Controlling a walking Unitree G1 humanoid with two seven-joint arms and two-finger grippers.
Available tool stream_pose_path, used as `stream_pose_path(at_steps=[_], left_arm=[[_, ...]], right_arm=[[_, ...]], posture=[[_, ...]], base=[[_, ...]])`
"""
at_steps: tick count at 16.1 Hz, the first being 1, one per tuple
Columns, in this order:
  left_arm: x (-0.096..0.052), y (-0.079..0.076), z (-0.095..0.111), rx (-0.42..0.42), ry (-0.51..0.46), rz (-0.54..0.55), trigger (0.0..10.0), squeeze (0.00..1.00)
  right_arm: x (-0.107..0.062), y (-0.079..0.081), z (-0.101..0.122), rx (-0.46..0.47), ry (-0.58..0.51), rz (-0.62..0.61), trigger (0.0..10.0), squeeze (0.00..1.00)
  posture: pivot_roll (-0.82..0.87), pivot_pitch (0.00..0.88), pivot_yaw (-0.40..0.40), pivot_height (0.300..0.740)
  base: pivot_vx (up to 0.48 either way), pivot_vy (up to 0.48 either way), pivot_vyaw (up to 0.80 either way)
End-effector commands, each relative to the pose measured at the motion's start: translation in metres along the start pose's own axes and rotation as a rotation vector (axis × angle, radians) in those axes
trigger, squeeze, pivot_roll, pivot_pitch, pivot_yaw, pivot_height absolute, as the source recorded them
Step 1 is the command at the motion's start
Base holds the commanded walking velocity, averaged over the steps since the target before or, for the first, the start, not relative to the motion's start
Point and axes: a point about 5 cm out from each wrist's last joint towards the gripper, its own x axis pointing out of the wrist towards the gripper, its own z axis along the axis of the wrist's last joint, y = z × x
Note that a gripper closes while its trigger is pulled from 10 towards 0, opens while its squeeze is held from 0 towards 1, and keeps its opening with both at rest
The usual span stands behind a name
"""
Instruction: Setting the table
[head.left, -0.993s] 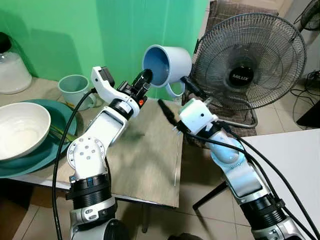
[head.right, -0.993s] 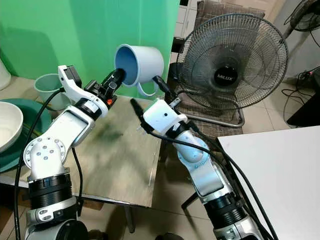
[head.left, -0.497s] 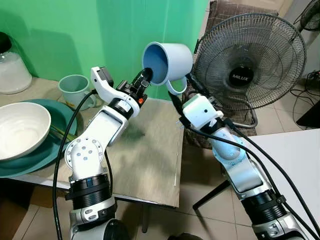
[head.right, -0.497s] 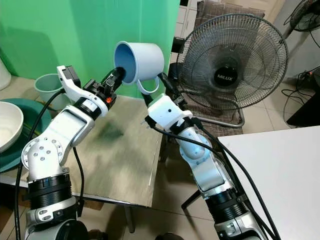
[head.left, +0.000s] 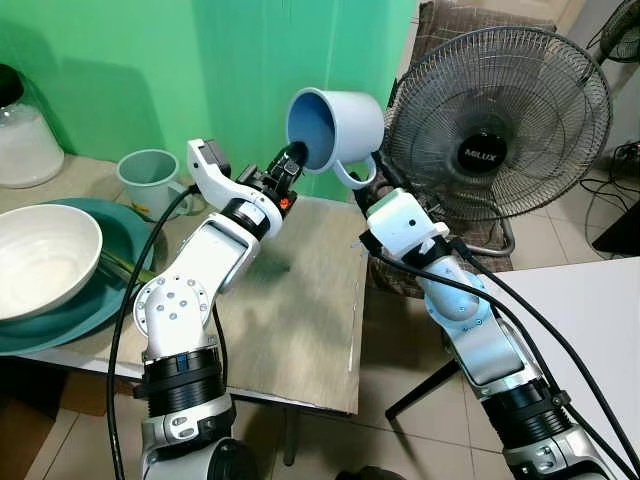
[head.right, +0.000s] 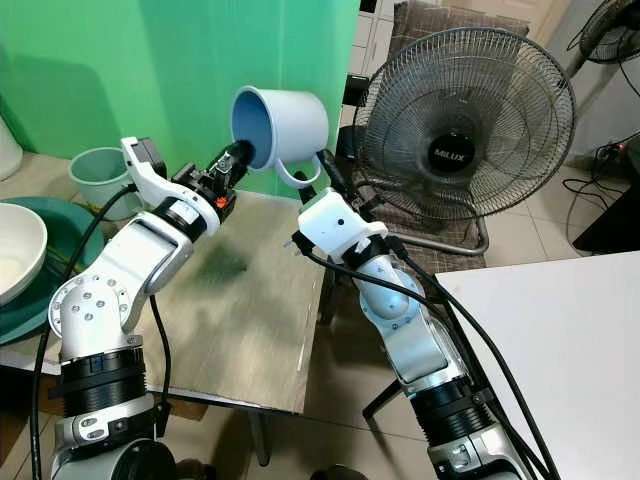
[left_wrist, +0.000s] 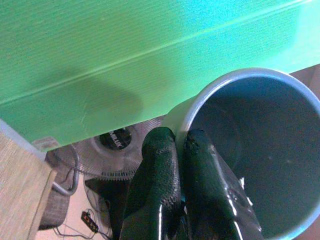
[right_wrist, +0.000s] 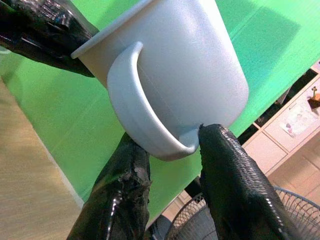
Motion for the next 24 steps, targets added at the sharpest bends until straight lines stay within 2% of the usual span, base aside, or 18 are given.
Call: stream_pose_path(at_steps=[1,2,3,4,5,6,7,9,10,17,18,19,24], left_arm=[[0.009,-0.005,-0.008,-0.039,0.008,0.012,0.0,0.0],[0.009,-0.003,-0.007,-0.038,0.006,0.026,0.0,0.0],[0.009,-0.002,-0.007,-0.039,0.005,0.034,0.0,0.0],[0.009,0.0,-0.007,-0.041,0.005,0.053,0.0,0.0],[0.009,0.0,-0.007,-0.038,0.006,0.055,0.0,0.0],[0.009,0.0,-0.006,-0.036,0.007,0.057,0.0,0.0],[0.01,0.001,-0.006,-0.036,0.007,0.058,0.0,0.0],[0.01,0.001,-0.005,-0.032,0.003,0.068,0.0,0.0],[0.011,0.001,-0.005,-0.03,0.003,0.067,0.0,0.0],[0.013,0.001,-0.007,-0.023,0.021,0.076,0.0,0.0],[0.013,0.0,-0.008,-0.021,0.026,0.071,0.0,0.0],[0.014,0.0,-0.009,-0.019,0.031,0.069,0.0,0.0],[0.014,-0.003,-0.01,-0.012,0.044,0.056,0.0,0.0]], right_arm=[[0.003,-0.006,0.011,-0.012,-0.074,-0.02,0.0,0.0],[0.003,-0.005,0.013,-0.019,-0.081,-0.021,0.0,0.0],[0.003,-0.005,0.013,-0.022,-0.081,-0.021,1.6,0.0],[0.003,-0.006,0.012,-0.036,-0.078,-0.024,10.0,0.0],[0.003,-0.006,0.012,-0.037,-0.078,-0.024,10.0,0.0],[0.002,-0.006,0.013,-0.023,-0.088,-0.025,10.0,1.0],[0.002,-0.006,0.013,-0.018,-0.091,-0.022,10.0,1.0],[0.002,-0.004,0.017,-0.066,-0.116,-0.011,10.0,1.0],[0.003,-0.002,0.02,-0.073,-0.136,-0.003,10.0,0.0],[0.002,0.001,0.023,-0.09,-0.169,0.004,10.0,0.0],[0.002,0.001,0.023,-0.088,-0.169,0.003,4.4,0.0],[0.002,0.001,0.022,-0.085,-0.165,0.007,0.0,0.0],[0.001,0.0,0.017,-0.081,-0.131,0.001,0.0,0.0]], posture=[[-0.03,0.026,-0.058,0.74],[-0.03,0.026,-0.058,0.74],[-0.03,0.026,-0.058,0.74],[-0.03,0.026,-0.057,0.74],[-0.03,0.026,-0.057,0.74],[-0.03,0.027,-0.057,0.74],[-0.03,0.027,-0.056,0.74],[-0.02,0.026,-0.055,0.74],[-0.03,0.026,-0.054,0.74],[-0.02,0.025,-0.045,0.74],[-0.02,0.024,-0.044,0.74],[-0.02,0.024,-0.042,0.74],[-0.02,0.024,-0.037,0.74]], base=[[0.0,0.0,0.0],[0.0,0.0,0.0],[0.0,0.0,0.0],[0.0,0.0,0.0],[0.0,0.0,0.0],[0.0,0.0,0.0],[0.0,0.0,0.0],[0.0,0.0,0.0],[0.0,0.0,0.0],[0.0,0.0,0.0],[0.0,0.0,0.0],[0.0,0.0,0.0],[0.0,0.0,0.0]])
